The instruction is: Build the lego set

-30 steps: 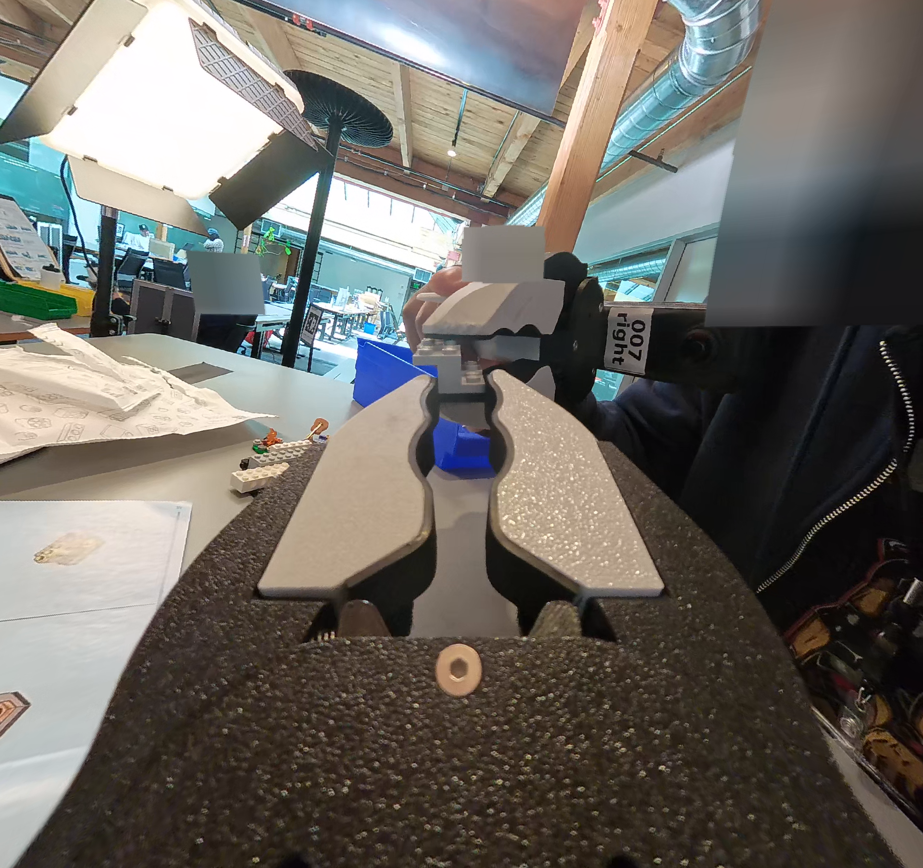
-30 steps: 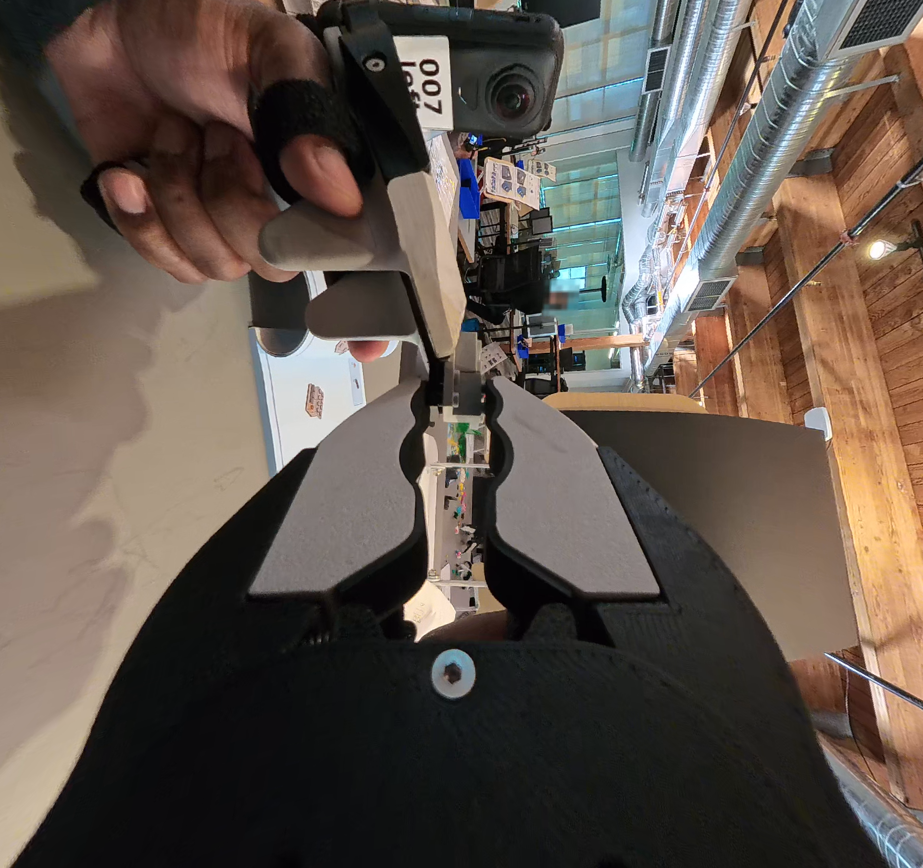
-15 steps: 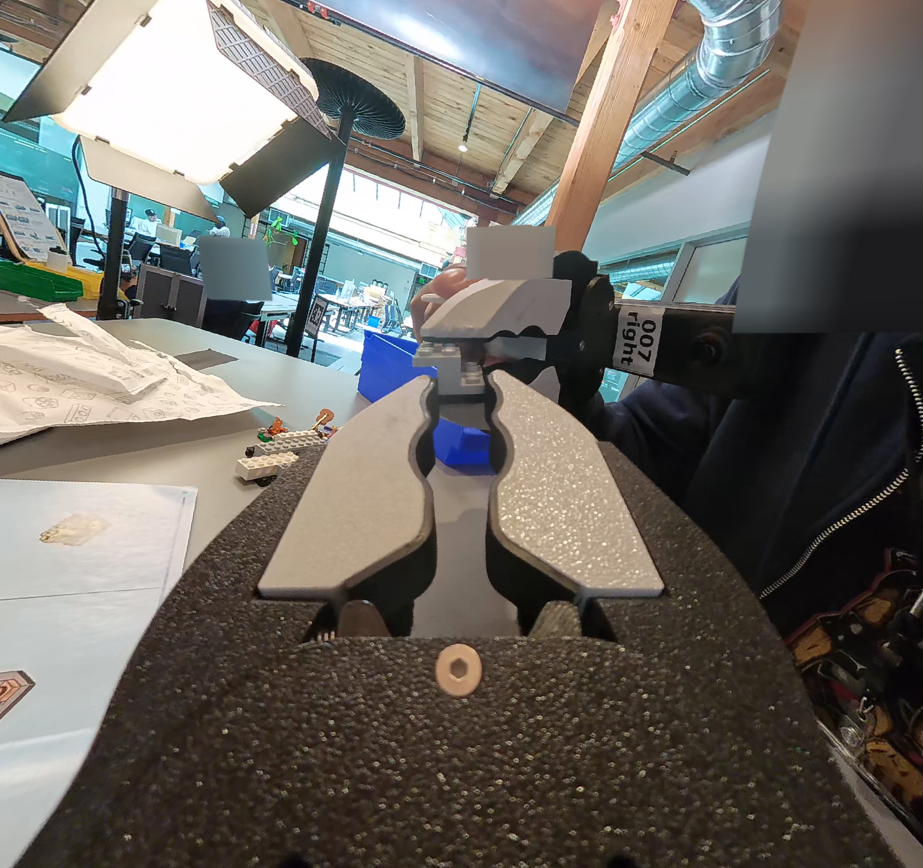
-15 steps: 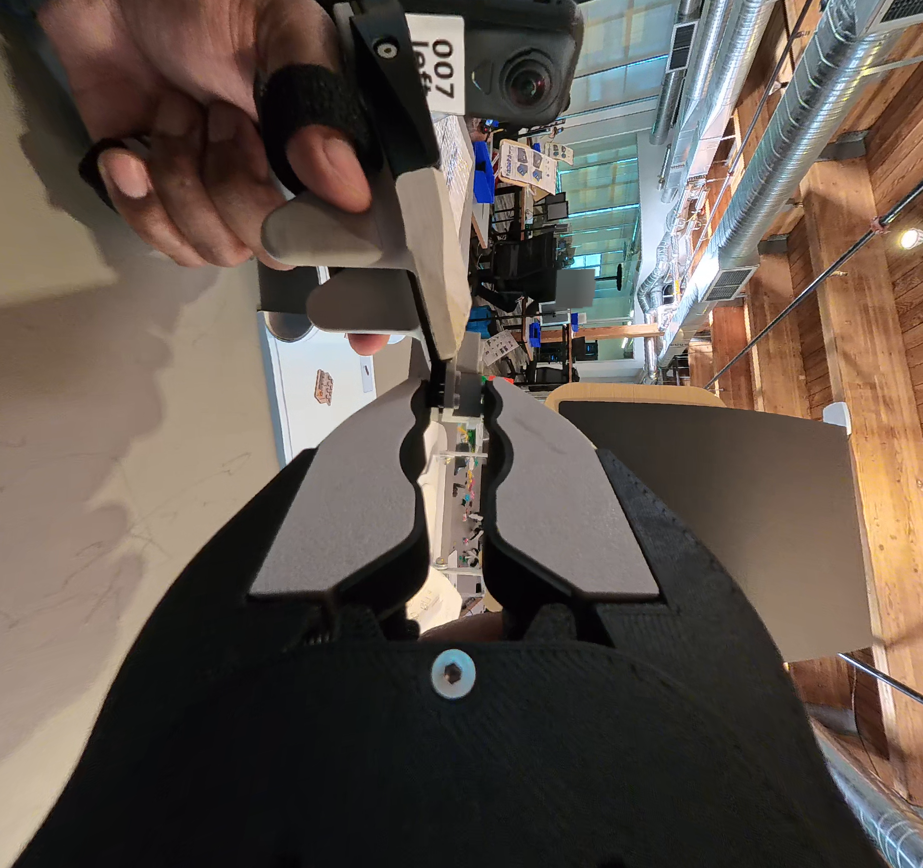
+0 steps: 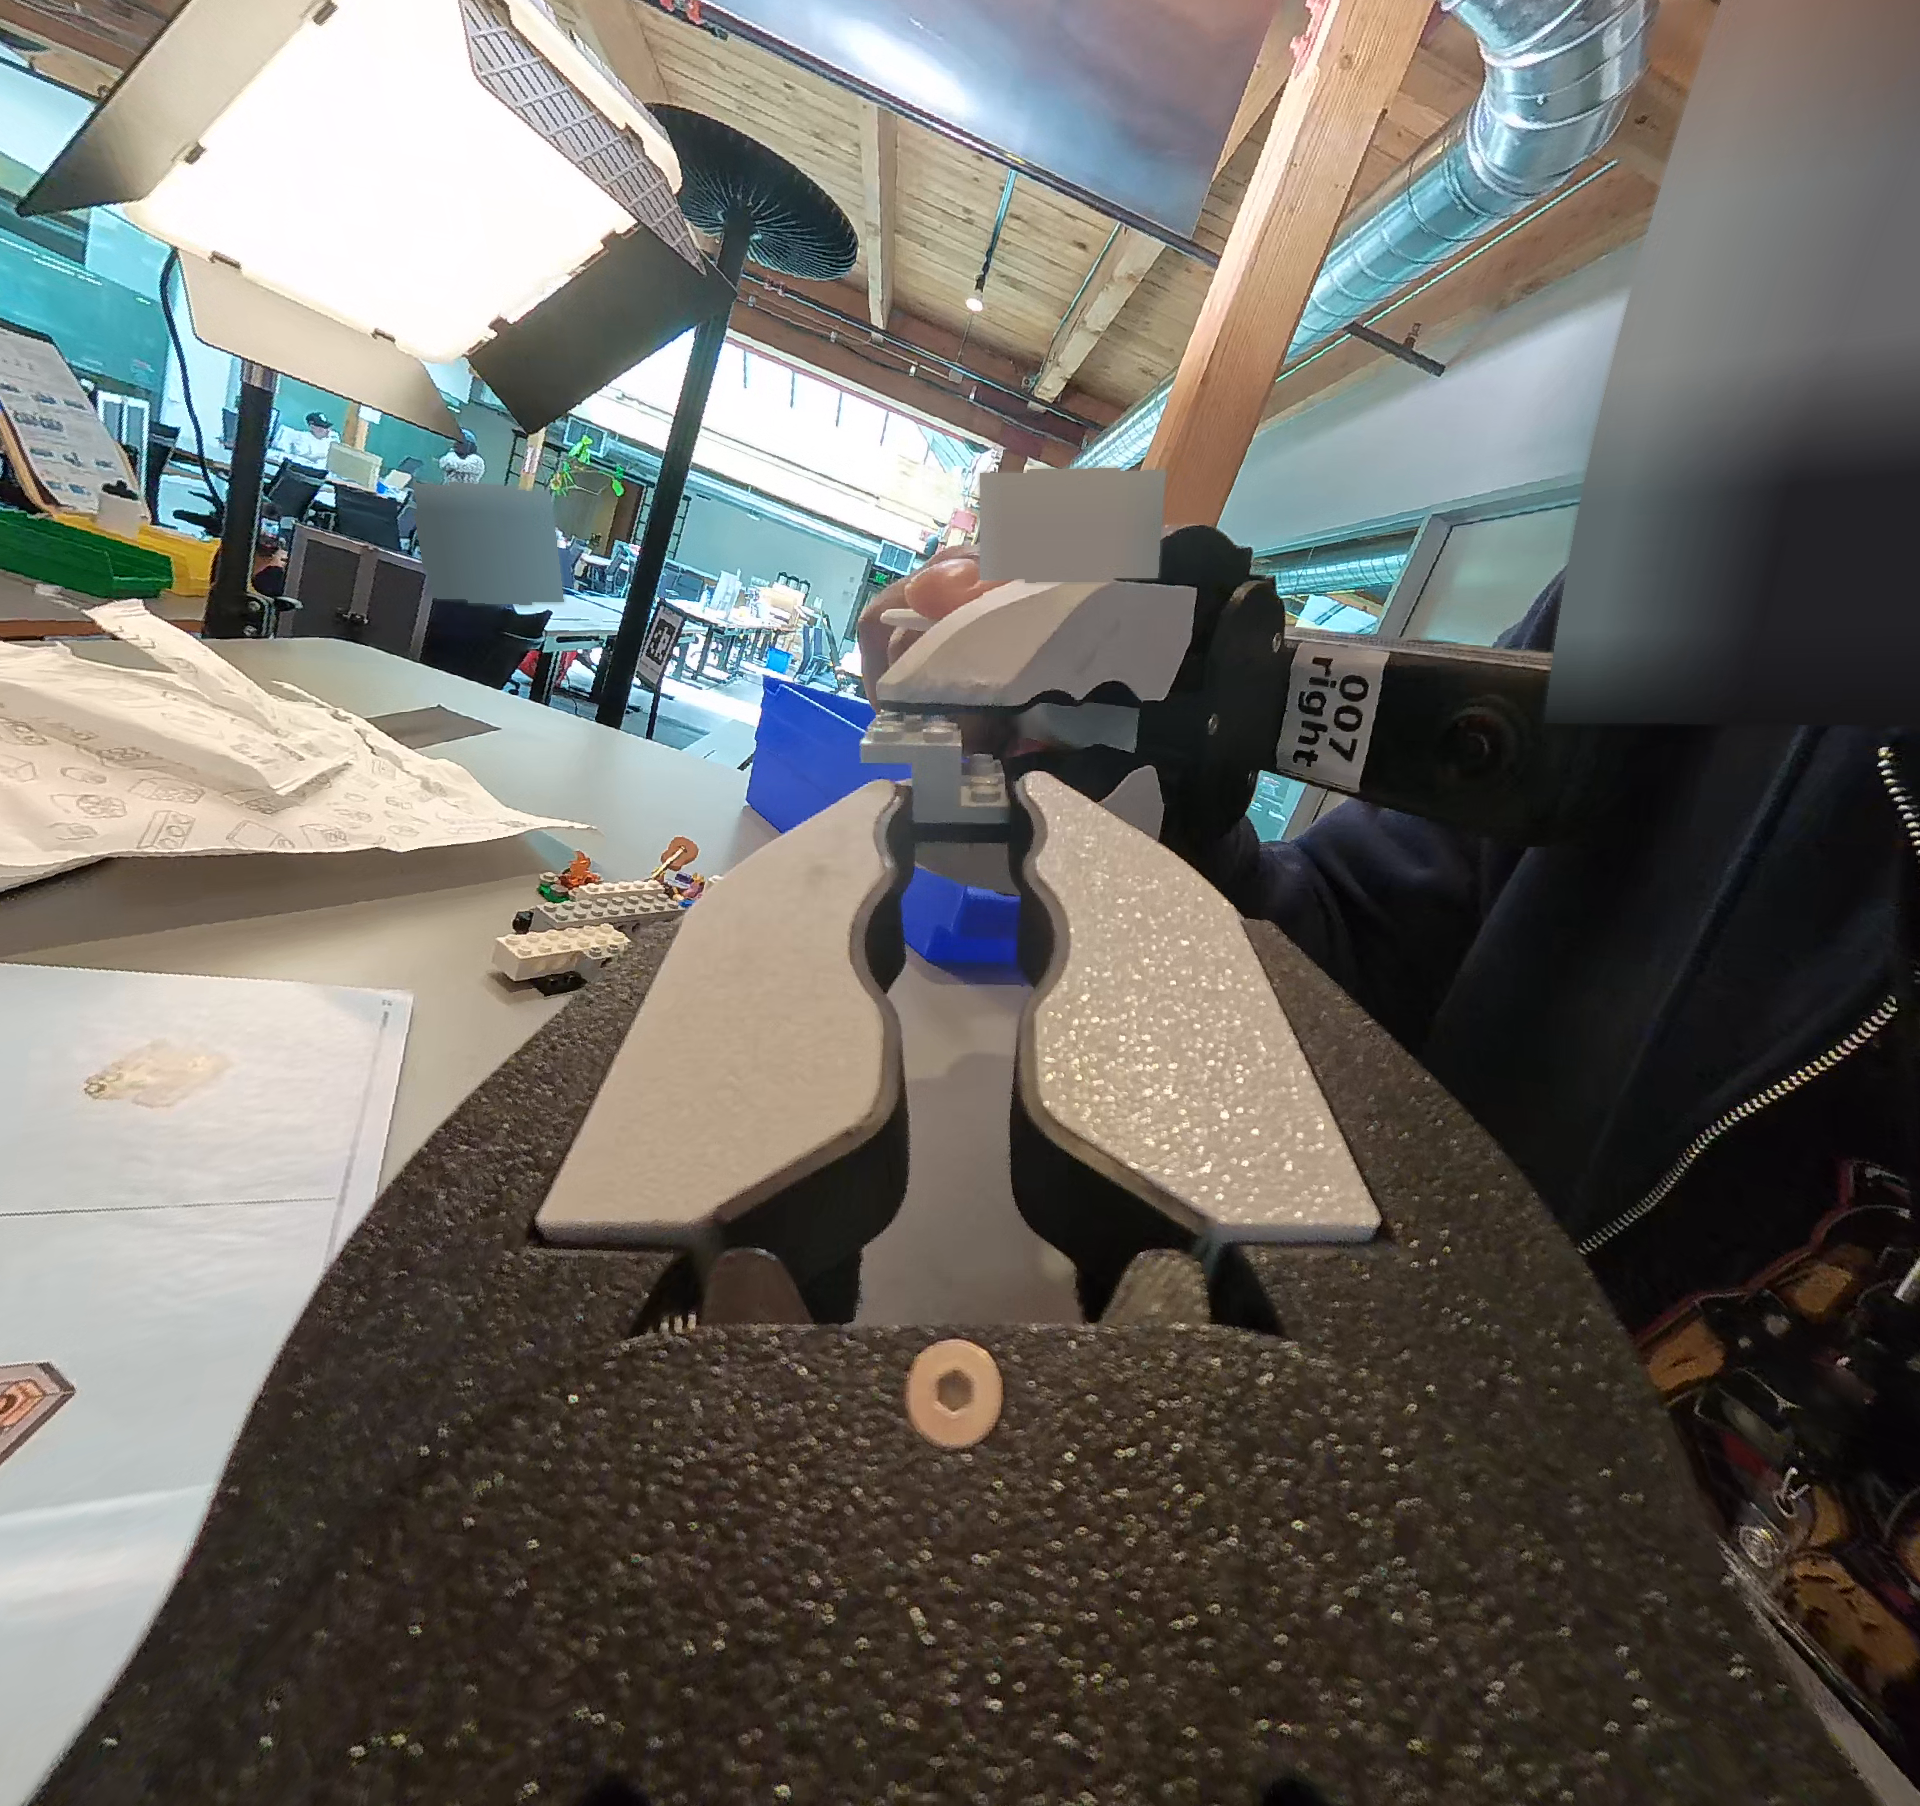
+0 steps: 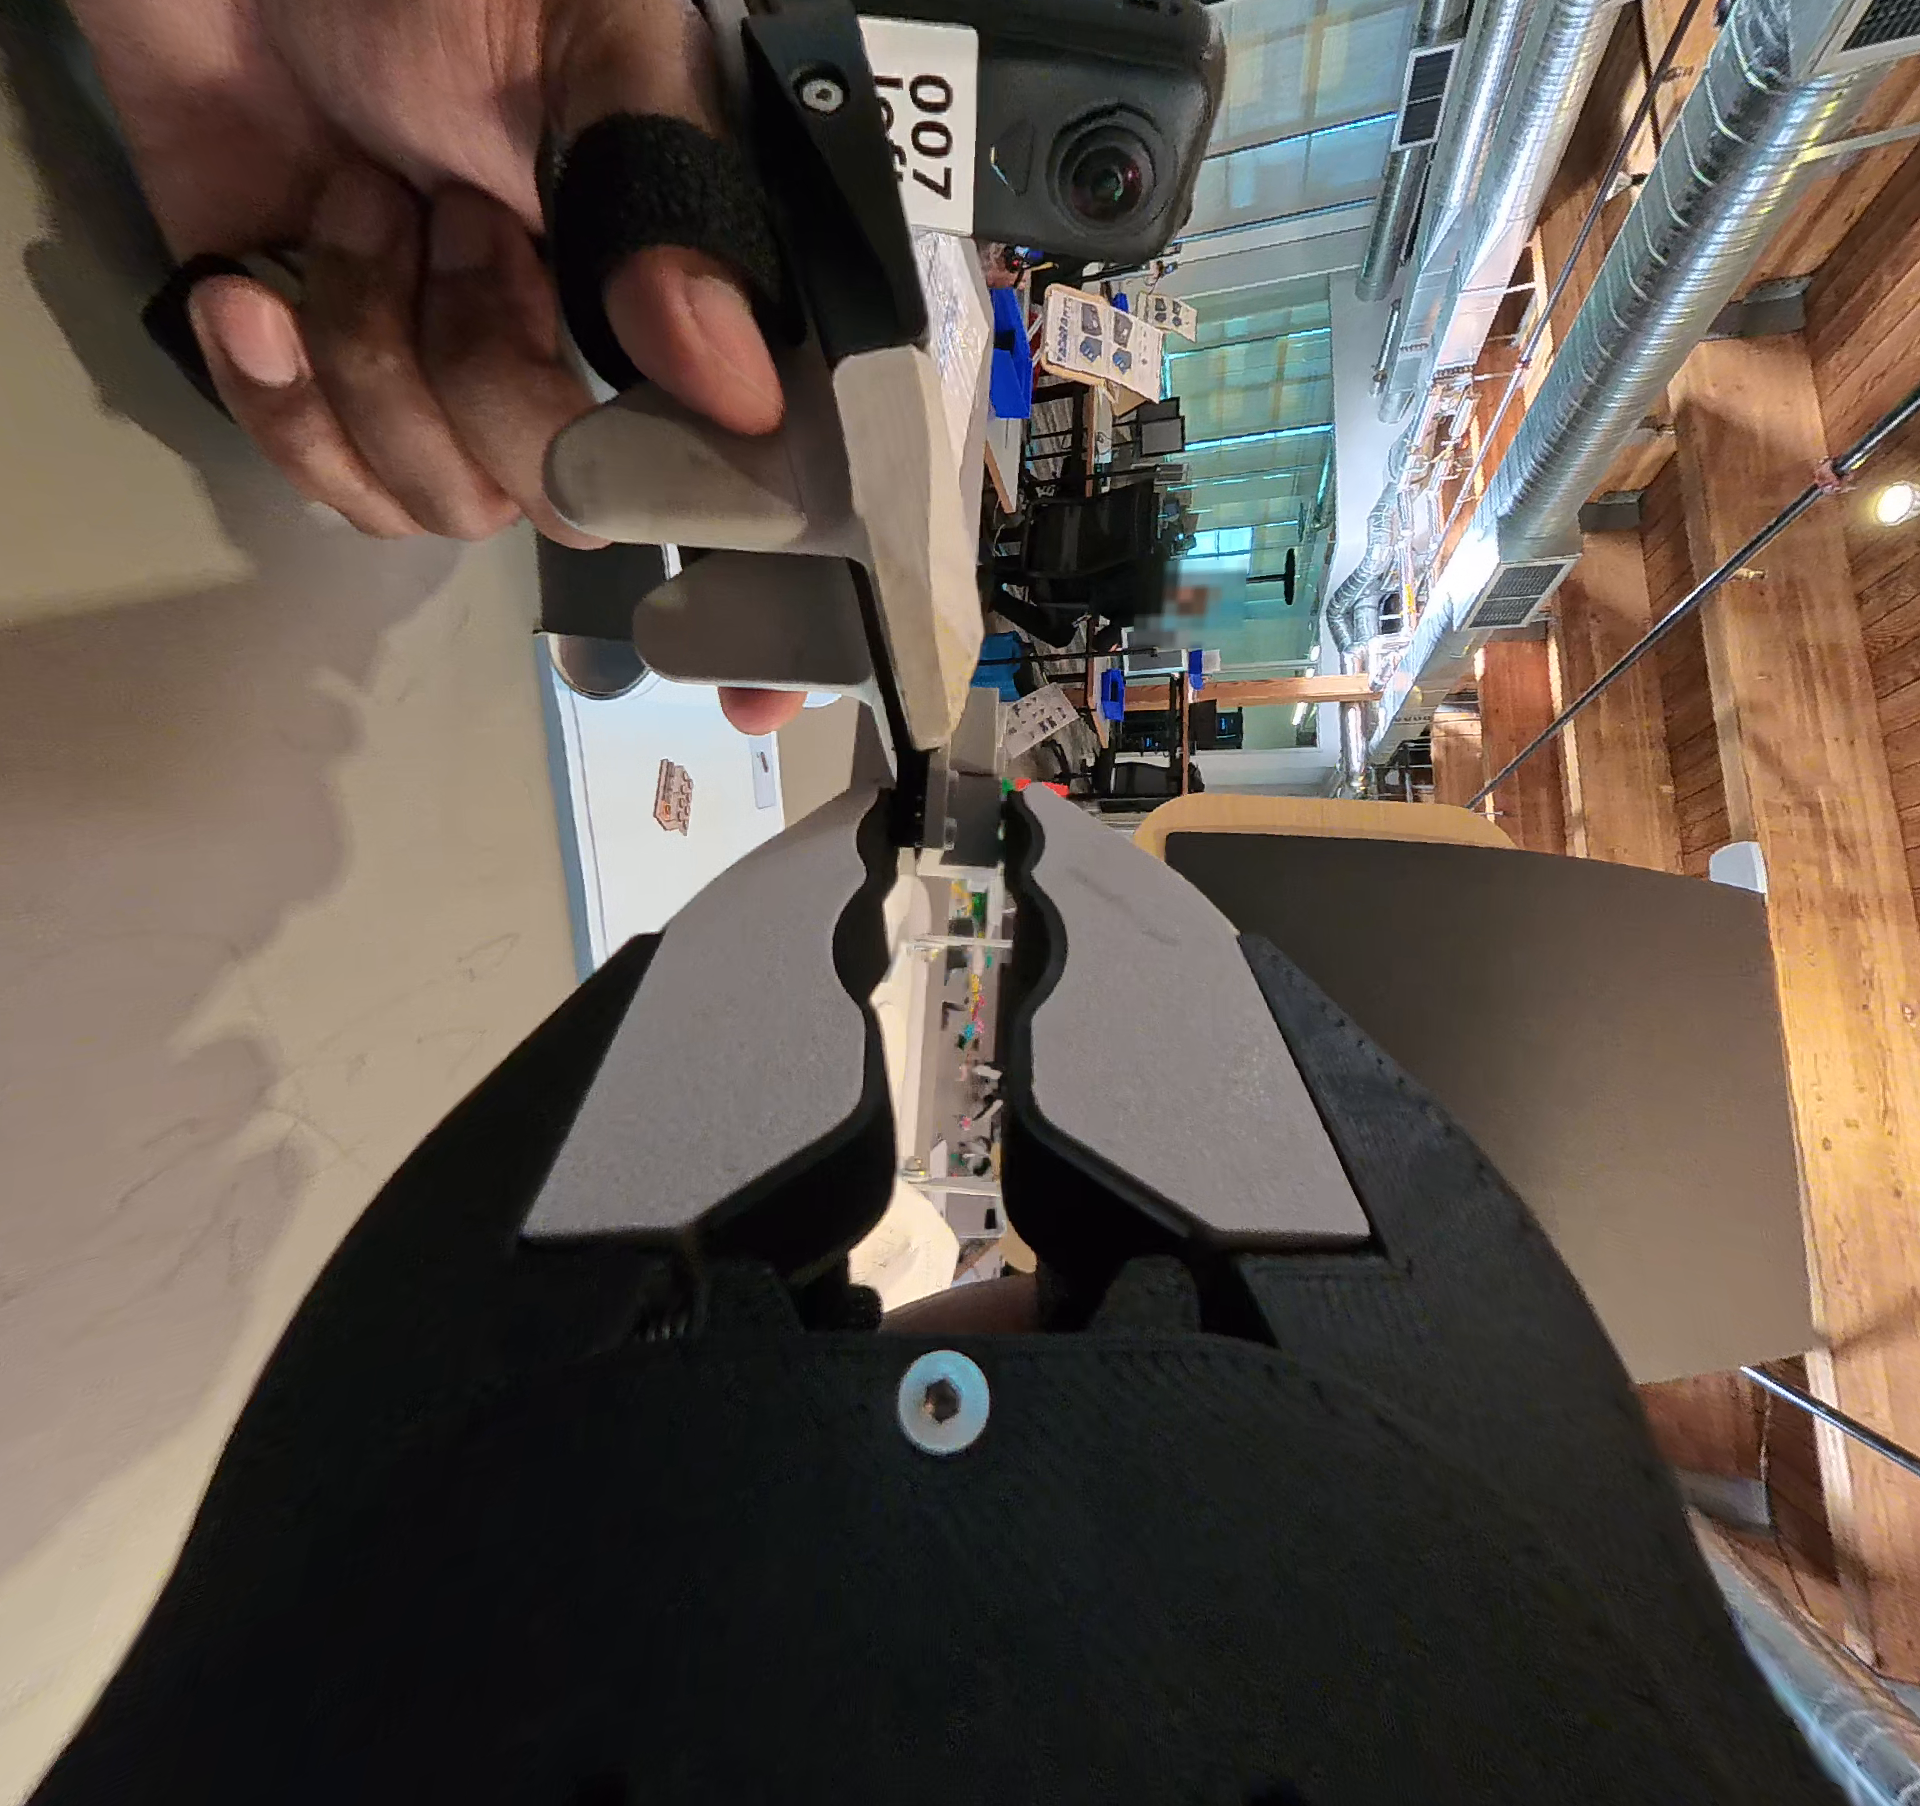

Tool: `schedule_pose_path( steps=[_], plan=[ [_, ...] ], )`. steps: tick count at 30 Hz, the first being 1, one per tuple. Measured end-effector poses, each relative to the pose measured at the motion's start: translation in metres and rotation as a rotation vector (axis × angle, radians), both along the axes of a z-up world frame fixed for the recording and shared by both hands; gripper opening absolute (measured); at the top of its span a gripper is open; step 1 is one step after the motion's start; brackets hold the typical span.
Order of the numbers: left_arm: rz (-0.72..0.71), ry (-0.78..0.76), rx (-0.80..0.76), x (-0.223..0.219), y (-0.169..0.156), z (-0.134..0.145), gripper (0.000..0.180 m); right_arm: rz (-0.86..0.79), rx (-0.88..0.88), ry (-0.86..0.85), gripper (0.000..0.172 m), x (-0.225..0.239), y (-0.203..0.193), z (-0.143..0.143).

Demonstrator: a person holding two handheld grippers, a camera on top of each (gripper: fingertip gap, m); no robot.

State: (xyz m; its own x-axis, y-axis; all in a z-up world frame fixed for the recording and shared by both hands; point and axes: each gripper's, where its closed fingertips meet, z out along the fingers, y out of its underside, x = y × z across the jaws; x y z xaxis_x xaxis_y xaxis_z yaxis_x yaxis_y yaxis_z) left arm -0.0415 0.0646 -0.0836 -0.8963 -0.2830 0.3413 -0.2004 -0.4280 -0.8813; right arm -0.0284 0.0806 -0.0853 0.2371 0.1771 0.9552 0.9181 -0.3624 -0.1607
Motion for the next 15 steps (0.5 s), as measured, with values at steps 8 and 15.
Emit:
schedule_pose_path(
  steps=[8, 15],
  plan=[
    [-0.017, 0.008, 0.013, -0.0013, -0.0022, -0.0024, 0.017, 0.006, -0.035, 0.034, 0.019, -0.0021, -0.0019, -0.0045],
    [-0.042, 0.034, -0.066, -0.0007, -0.0007, 0.0034, 0.017, 0.012, 0.029, 0.047, 0.02, -0.0031, -0.0002, 0.0015]
  ],
)
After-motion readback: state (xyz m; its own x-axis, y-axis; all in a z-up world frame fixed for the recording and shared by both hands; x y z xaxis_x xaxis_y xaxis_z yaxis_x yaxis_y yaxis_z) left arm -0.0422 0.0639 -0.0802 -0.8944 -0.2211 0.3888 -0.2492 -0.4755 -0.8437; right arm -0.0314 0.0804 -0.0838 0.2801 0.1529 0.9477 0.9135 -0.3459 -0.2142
